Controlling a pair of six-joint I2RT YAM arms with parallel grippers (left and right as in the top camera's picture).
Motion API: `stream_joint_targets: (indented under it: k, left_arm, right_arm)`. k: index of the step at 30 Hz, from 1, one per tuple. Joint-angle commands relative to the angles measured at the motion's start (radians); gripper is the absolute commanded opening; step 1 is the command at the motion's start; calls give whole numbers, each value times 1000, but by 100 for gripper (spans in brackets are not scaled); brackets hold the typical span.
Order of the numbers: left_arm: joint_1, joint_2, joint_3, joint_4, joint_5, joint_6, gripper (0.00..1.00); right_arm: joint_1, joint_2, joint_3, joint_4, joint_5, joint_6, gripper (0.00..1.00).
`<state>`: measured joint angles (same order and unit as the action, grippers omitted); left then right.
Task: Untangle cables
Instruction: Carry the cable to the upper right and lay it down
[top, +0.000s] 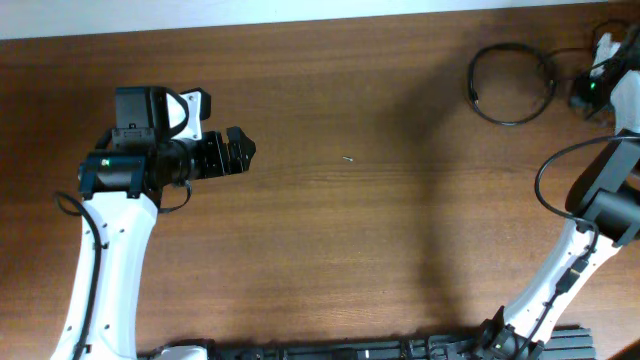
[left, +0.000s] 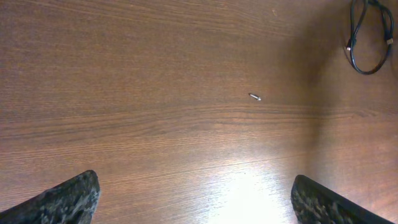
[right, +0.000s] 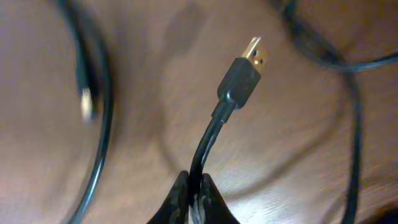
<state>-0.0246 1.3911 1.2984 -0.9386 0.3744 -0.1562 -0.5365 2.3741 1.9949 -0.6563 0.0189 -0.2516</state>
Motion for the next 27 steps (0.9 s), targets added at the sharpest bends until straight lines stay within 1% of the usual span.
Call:
stream_joint_targets:
  k: [1, 2, 3, 4, 5, 9, 11, 12, 15, 17, 18, 19, 21, 23, 25, 27]
  left_arm:
    - [-3, -16, 11, 2, 3, 16, 99]
    - [-3, -16, 11, 2, 3, 16, 99]
    - [-3, -16, 11, 2, 3, 16, 99]
    - [-3, -16, 11, 2, 3, 16, 99]
    - [-3, -16, 11, 2, 3, 16, 99]
    - [-3, -16, 11, 2, 3, 16, 99]
    - [-3, -16, 11, 2, 3, 16, 99]
    - [-3, -16, 11, 2, 3, 16, 99]
    - [-3, -16, 11, 2, 3, 16, 99]
    - [-3, -16, 11, 1, 3, 16, 99]
    - [-3, -16, 11, 2, 3, 16, 99]
    - [-3, -16, 11, 2, 3, 16, 99]
    - [-3, -16, 11, 2, 3, 16, 99]
    - [-3, -16, 11, 2, 3, 16, 99]
    - [-4, -16, 11, 2, 3, 16, 99]
    - [-3, -16, 11, 2, 3, 16, 99]
  right_arm:
    - [-10, 2, 19, 66, 51, -3, 4]
    - [-10, 2, 19, 82, 24, -2, 4]
    - [-8, 2, 19, 87, -11, -2, 33]
    - [-7, 2, 19, 93, -58, -2, 85]
    - [-7, 1, 20, 93, -76, -1, 99]
    - [-7, -67, 21, 77, -76, 9, 99]
    - [-8, -154, 21, 60, -98, 9, 99]
    - [-8, -235, 21, 50, -172, 14, 99]
    - [-8, -369, 21, 61, -316, 110, 99]
    - [-7, -470, 21, 113, -451, 267, 99]
    - [-9, -513, 21, 134, -538, 315, 99]
    - [-9, -544, 20, 135, -588, 317, 99]
    - [-6, -591, 19, 108, -639, 329, 99]
    - [5, -631, 19, 92, -640, 411, 99]
    - [23, -655, 19, 92, -648, 464, 99]
    - [68, -677, 19, 101, -655, 474, 99]
